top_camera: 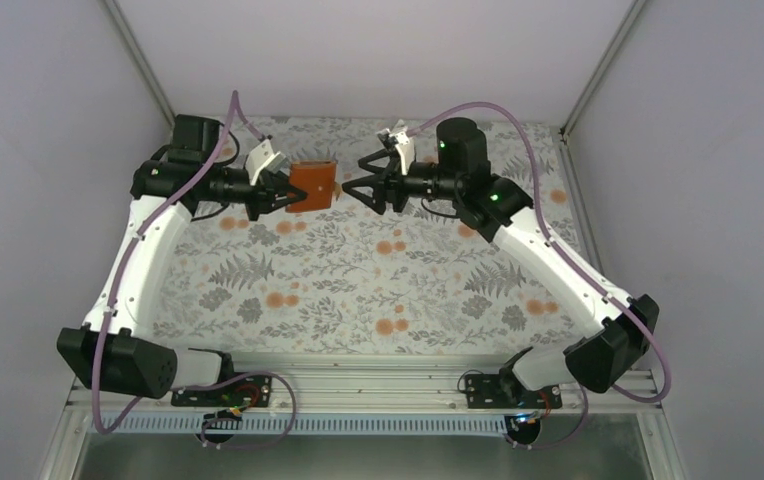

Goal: Take the credit cards out of the card holder

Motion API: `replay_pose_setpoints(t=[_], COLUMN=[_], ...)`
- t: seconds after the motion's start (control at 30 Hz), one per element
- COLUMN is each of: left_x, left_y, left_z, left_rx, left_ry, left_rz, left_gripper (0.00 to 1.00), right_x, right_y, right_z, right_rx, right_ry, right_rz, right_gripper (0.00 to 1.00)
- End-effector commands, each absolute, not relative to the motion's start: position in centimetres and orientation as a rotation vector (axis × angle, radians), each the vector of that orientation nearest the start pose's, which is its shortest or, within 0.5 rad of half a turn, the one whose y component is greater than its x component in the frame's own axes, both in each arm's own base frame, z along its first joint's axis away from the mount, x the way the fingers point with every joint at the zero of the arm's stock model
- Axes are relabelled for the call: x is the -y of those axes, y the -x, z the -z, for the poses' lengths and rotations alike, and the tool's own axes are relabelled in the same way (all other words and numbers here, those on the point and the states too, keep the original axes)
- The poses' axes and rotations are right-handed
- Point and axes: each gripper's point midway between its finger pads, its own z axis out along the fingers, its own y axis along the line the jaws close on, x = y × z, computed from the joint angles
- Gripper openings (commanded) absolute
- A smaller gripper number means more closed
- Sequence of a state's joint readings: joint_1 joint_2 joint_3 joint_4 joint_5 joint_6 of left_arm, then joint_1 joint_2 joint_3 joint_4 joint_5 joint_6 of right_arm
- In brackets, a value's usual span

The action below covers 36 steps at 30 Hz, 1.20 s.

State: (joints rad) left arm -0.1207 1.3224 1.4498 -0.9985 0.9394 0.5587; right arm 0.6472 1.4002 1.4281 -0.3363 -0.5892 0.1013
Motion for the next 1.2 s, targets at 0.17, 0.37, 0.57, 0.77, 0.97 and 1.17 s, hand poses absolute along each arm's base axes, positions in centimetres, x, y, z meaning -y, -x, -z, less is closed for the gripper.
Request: replay_pose_setpoints(t=[0.17, 0.37, 0.57, 0.77, 0.97, 1.17], left_x=[19.0, 19.4, 19.6, 19.6, 19.6, 19.7], left_y=[-23.0, -22.1, -21.7, -21.7, -22.0, -21.7], left_z=[-36.9, -37.4, -37.5, -37.0, -36.9, -36.7], left_rx=[-1.598, -1.552, -1.536, -1.541, -1.553, -1.551], left_ry=[-1.274, -1.300, -1.312, -1.317, -1.305, -1.313], left_rz=[1.002, 1.051, 1.064, 1.066, 1.063, 1.066], left_gripper=[0.02, 0.02, 0.02, 0.02, 0.02, 0.02], right_x=[-32.8, -33.3, -34.7, -35.4, -36.6, -38.0], right_y=[-25.5, -26.3, -26.3, -24.0, -22.2, -22.0], right_z=[-40.5, -39.4, -38.3, -38.4, -37.2, -38.7], right_rx=[-1.503, -1.524, -1.538, -1.463, -1.449, -1.405], right_ry=[1.140, 1.146, 1.186, 1.290, 1.382, 1.363], right_rz=[-1.181, -1.195, -1.240, -1.314, -1.337, -1.344], right_gripper=[0.70, 0.63, 0.58, 0.58, 0.66, 0.44])
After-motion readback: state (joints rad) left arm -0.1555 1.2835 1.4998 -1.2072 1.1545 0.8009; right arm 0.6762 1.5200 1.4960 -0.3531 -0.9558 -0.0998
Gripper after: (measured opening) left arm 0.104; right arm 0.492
